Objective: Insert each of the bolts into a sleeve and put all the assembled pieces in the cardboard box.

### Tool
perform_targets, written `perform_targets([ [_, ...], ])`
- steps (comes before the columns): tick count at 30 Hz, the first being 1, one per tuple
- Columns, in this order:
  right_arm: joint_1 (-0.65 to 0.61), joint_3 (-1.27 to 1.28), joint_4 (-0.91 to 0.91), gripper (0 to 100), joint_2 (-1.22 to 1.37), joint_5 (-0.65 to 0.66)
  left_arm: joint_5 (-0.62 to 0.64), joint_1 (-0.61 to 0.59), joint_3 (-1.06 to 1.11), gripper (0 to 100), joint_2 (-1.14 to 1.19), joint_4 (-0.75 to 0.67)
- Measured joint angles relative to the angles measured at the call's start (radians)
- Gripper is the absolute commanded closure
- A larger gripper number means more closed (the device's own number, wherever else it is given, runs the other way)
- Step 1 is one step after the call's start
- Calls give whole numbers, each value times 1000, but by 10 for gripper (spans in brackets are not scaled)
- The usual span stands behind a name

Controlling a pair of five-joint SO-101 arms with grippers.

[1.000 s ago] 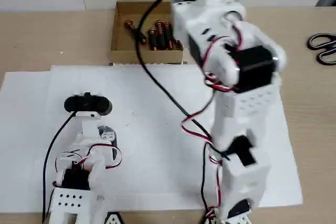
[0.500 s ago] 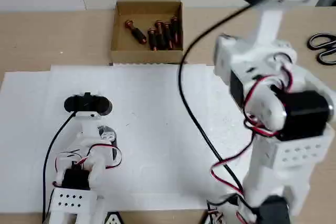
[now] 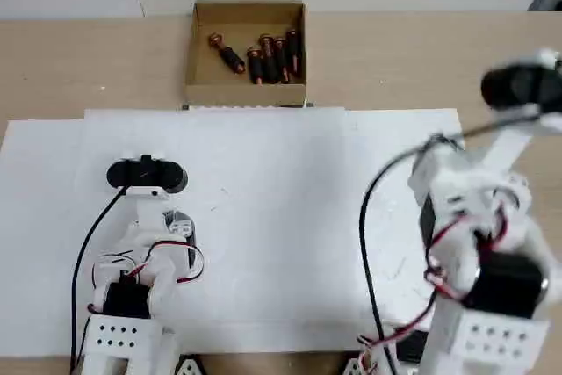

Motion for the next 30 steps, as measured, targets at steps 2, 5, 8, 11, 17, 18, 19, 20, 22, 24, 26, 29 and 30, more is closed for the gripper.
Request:
perform_targets([
  [2,-2,158,-71,996,-110,25,0,0,0,994,0,0],
  [5,3,371,-143,996,-262,57,0,0,0,994,0,0],
  [8,0,569,-203,996,-397,86,0,0,0,994,0,0],
  [11,-2,750,-253,996,-512,106,0,0,0,994,0,0],
  [17,2,1016,-311,996,-740,135,0,0,0,994,0,0],
  [18,3,1046,-313,996,-767,135,0,0,0,994,0,0],
  [19,3,1071,-313,996,-773,135,0,0,0,994,0,0],
  [20,3,1091,-322,996,-775,135,0,0,0,994,0,0],
  [22,2,1120,-348,996,-775,135,0,0,0,994,0,0],
  [24,3,1149,-381,996,-775,135,0,0,0,994,0,0],
  [26,3,1183,-422,996,-775,135,0,0,0,994,0,0],
  [29,3,1224,-488,995,-773,135,0,0,0,994,0,0],
  [30,0,1226,-502,995,-775,135,0,0,0,994,0,0],
])
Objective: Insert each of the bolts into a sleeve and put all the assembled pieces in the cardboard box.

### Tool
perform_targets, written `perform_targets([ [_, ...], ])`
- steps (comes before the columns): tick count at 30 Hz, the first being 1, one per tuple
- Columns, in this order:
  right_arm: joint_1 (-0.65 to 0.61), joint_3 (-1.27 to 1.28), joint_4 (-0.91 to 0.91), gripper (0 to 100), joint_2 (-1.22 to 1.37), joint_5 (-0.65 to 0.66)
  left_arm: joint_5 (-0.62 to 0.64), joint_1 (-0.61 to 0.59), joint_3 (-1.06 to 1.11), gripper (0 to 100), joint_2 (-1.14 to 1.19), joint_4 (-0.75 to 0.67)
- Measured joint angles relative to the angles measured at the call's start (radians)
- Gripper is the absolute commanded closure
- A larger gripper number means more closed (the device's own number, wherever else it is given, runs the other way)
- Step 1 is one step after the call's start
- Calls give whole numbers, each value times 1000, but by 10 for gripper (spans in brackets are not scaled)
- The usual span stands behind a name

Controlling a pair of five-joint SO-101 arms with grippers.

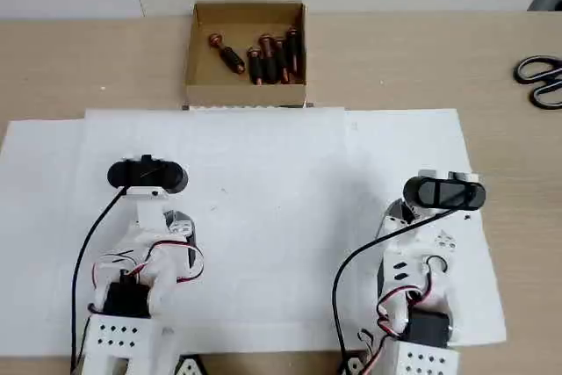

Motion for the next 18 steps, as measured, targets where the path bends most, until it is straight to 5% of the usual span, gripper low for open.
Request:
perform_targets([
  [18,-84,3,109,995,0,0,0,0,0,994,0,0],
])
